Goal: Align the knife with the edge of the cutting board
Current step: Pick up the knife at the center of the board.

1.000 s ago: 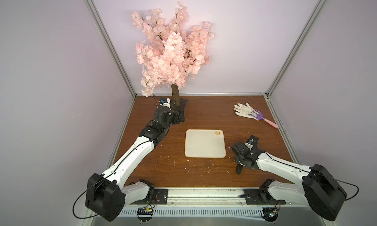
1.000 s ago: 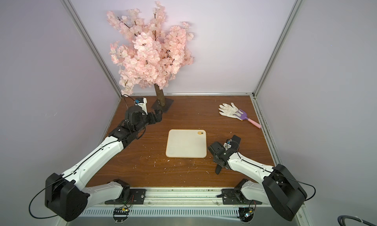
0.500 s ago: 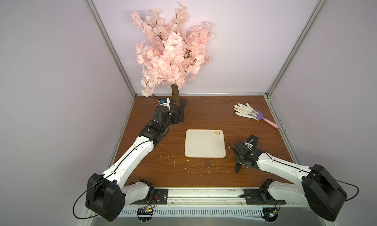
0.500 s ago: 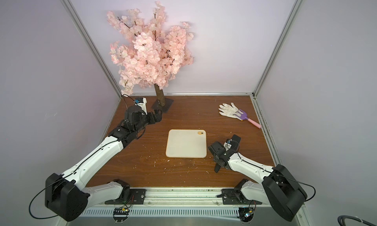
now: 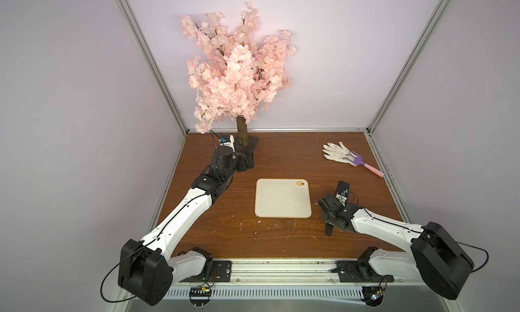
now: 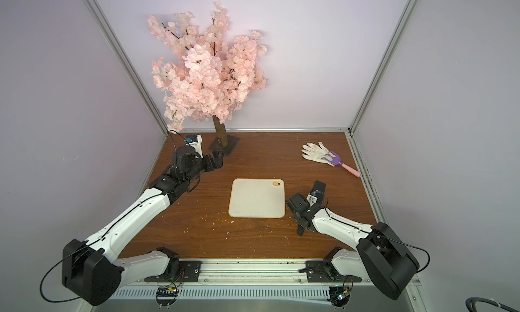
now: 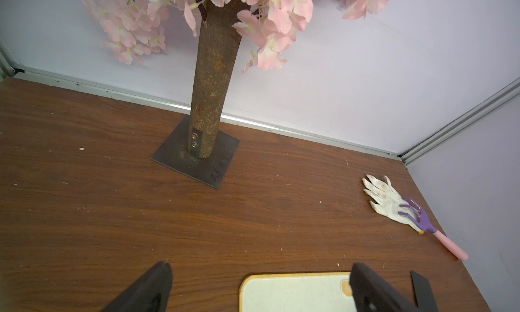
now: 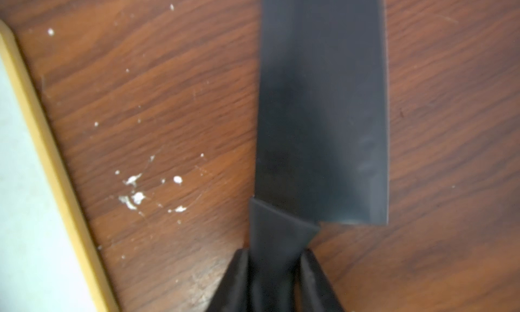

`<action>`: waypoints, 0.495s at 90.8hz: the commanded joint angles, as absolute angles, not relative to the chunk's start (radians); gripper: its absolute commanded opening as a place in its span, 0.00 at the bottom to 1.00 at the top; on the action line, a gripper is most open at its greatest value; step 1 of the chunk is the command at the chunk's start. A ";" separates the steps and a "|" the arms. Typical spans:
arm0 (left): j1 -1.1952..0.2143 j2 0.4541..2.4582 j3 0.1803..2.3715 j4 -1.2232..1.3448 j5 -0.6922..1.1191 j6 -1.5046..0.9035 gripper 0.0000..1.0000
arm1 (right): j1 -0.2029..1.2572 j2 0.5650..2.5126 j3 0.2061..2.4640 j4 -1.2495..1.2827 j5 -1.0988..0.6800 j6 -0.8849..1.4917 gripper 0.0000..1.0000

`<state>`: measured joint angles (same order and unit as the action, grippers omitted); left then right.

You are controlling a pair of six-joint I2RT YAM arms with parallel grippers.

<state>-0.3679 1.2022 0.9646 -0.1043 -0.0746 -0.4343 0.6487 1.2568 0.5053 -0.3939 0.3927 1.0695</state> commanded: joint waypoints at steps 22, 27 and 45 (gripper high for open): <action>-0.352 1.207 0.973 -0.118 -0.073 -0.439 0.99 | 0.651 1.232 0.489 -0.470 0.360 1.042 0.00; -0.351 1.210 0.974 -0.120 -0.069 -0.438 0.99 | 0.652 1.211 0.492 -0.479 0.372 1.035 0.00; -0.351 1.211 0.974 -0.118 -0.060 -0.437 1.00 | 0.653 1.149 0.507 -0.512 0.420 1.011 0.00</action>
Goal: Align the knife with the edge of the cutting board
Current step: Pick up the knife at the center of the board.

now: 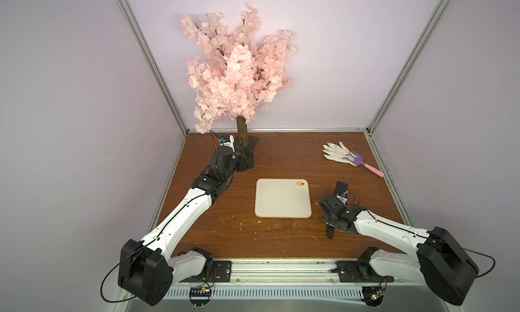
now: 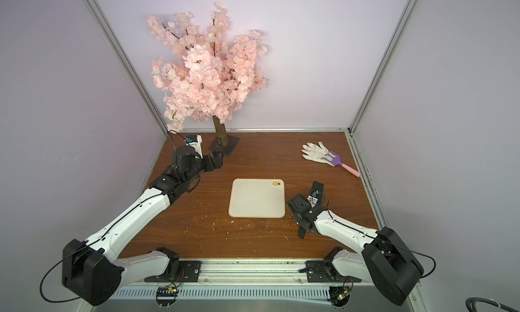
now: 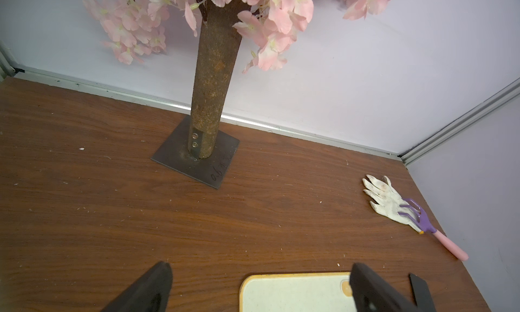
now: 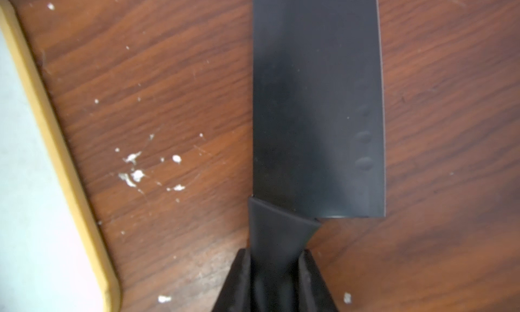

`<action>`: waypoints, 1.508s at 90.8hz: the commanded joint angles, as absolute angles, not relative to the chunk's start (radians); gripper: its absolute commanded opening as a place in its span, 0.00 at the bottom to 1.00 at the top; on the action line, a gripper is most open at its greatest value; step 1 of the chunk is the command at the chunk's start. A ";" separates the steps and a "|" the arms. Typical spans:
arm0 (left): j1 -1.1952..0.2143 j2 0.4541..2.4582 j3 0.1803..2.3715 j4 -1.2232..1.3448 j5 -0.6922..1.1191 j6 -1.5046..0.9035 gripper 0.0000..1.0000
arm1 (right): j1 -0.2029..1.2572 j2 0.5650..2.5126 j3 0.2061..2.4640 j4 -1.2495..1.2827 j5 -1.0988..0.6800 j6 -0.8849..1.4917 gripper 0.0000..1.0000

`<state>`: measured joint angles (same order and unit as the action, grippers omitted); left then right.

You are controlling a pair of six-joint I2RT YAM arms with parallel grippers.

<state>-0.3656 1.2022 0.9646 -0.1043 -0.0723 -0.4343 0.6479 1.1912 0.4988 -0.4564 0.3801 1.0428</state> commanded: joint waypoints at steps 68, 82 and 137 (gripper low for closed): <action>-0.350 1.218 0.972 -0.113 -0.058 -0.430 0.99 | 0.716 1.085 0.645 -0.566 0.551 0.925 0.00; -0.348 1.217 0.971 -0.111 -0.055 -0.428 0.99 | 0.727 1.092 0.669 -0.548 0.558 0.896 0.00; -0.358 1.259 0.973 -0.100 0.005 -0.420 0.99 | 0.844 1.236 0.800 -0.566 0.560 0.969 0.00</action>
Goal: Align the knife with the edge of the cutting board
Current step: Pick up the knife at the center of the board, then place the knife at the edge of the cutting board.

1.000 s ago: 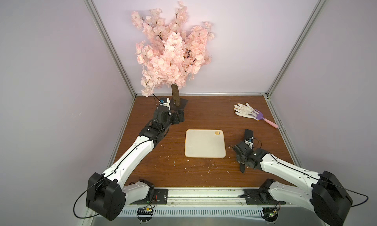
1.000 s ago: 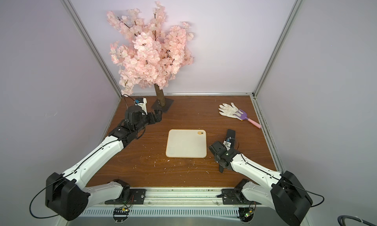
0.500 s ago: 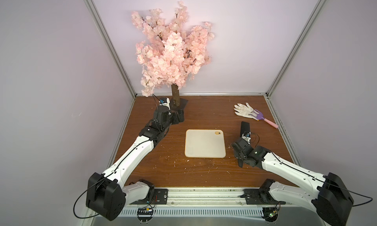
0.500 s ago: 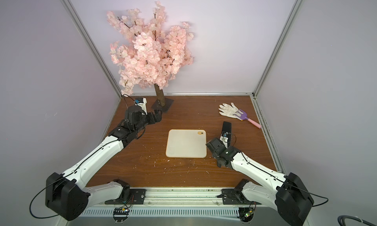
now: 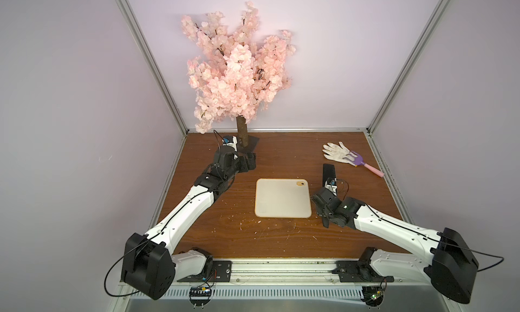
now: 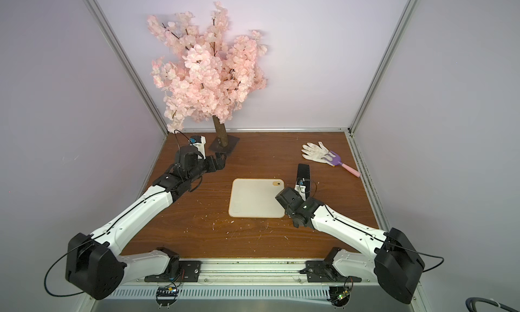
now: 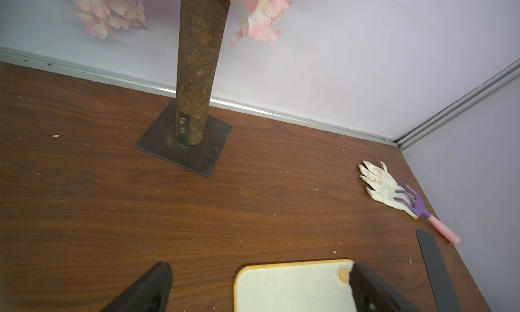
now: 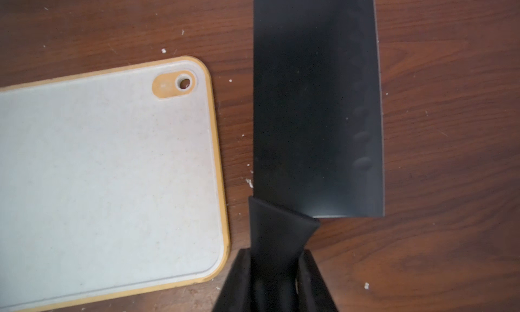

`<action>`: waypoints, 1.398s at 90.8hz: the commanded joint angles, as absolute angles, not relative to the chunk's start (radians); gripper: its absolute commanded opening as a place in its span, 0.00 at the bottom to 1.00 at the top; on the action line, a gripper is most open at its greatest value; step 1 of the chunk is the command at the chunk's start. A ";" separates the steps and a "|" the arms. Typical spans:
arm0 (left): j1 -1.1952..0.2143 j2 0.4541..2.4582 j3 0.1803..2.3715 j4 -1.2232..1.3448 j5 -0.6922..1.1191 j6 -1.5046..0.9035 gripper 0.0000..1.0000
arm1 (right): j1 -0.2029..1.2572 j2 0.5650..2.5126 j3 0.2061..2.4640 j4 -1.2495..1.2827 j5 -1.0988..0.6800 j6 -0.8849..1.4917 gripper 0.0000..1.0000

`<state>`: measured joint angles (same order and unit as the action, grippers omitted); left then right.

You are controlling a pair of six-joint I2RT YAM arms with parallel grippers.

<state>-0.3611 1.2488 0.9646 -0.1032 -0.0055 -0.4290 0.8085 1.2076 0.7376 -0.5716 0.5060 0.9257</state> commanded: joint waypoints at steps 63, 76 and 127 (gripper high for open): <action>-0.438 1.255 0.970 -0.102 -0.067 -0.372 1.00 | 0.987 1.421 0.879 -0.514 0.540 1.109 0.00; -0.463 1.253 0.967 -0.097 -0.071 -0.358 1.00 | 1.001 1.430 0.876 -0.506 0.532 1.123 0.00; -0.502 1.205 0.934 -0.044 -0.071 -0.328 1.00 | 1.073 1.461 0.845 -0.481 0.502 1.191 0.00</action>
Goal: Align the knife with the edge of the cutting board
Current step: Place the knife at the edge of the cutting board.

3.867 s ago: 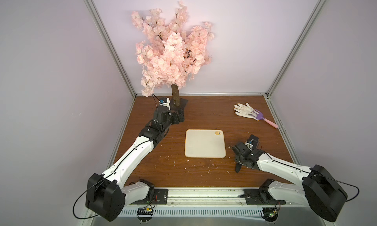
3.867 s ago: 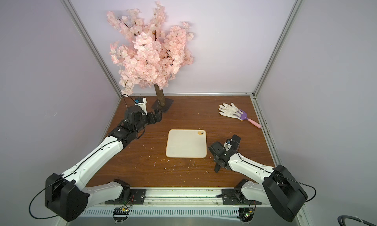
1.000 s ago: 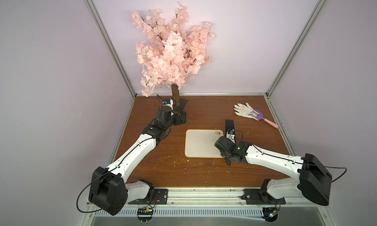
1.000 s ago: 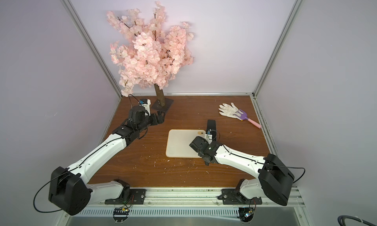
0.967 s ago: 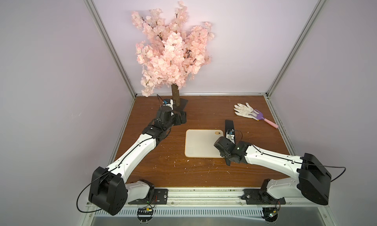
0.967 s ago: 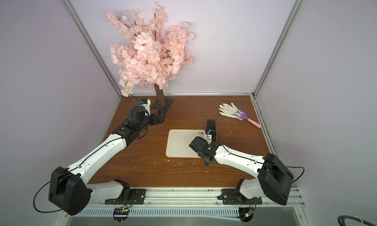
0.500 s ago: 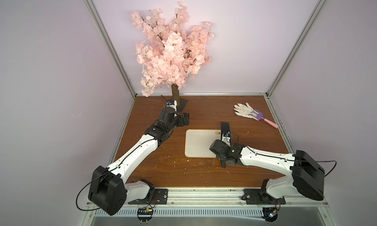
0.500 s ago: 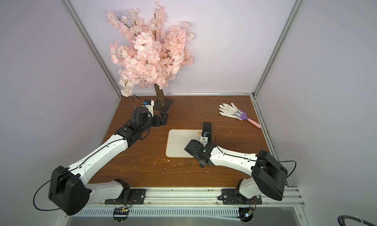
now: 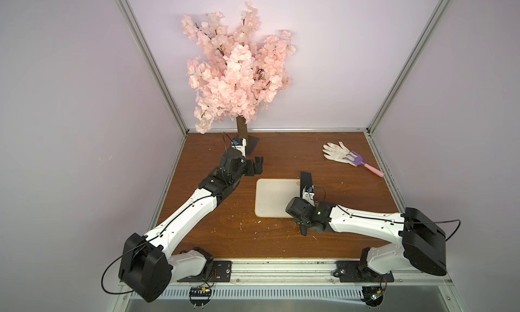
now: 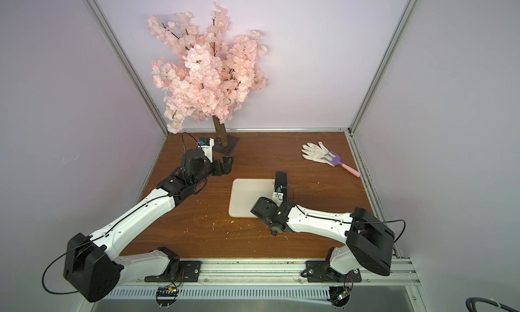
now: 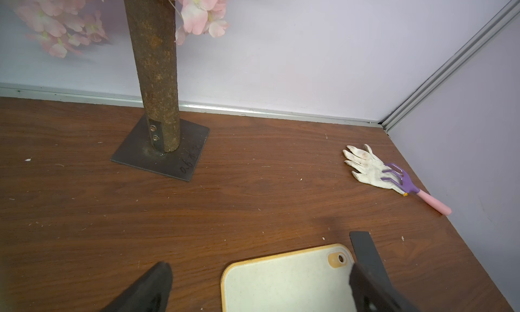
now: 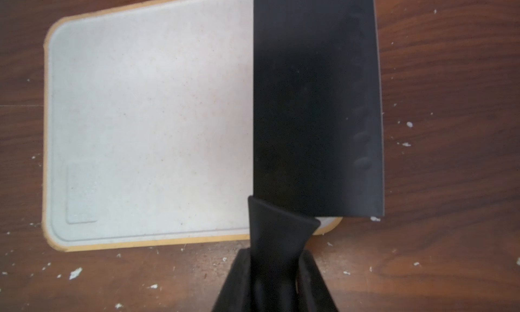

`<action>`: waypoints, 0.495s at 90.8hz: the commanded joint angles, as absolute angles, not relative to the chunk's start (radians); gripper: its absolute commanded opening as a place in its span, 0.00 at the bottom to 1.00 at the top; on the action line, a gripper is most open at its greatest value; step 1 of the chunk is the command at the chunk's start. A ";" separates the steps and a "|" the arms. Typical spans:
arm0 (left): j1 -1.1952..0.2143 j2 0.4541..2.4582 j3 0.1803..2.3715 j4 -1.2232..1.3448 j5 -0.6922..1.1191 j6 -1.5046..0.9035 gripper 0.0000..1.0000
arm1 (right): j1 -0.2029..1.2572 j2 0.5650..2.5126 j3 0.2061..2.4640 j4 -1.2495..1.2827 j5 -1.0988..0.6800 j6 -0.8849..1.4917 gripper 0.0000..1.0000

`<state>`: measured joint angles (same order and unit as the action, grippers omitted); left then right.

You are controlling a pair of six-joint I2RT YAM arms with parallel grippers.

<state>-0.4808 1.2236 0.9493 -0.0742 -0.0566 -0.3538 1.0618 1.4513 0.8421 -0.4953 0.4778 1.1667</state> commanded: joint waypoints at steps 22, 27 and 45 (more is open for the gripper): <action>-0.512 1.200 0.931 -0.043 -0.085 -0.321 1.00 | 1.084 1.485 0.853 -0.484 0.502 1.196 0.00; -0.512 1.199 0.931 -0.042 -0.087 -0.321 1.00 | 1.090 1.493 0.858 -0.487 0.504 1.198 0.00; -0.512 1.198 0.932 -0.041 -0.088 -0.322 0.99 | 1.101 1.523 0.869 -0.493 0.502 1.205 0.00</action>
<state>-0.5045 1.2179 0.9421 -0.0586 -0.0750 -0.3351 1.0927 1.5139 0.8421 -0.4904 0.4751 1.1851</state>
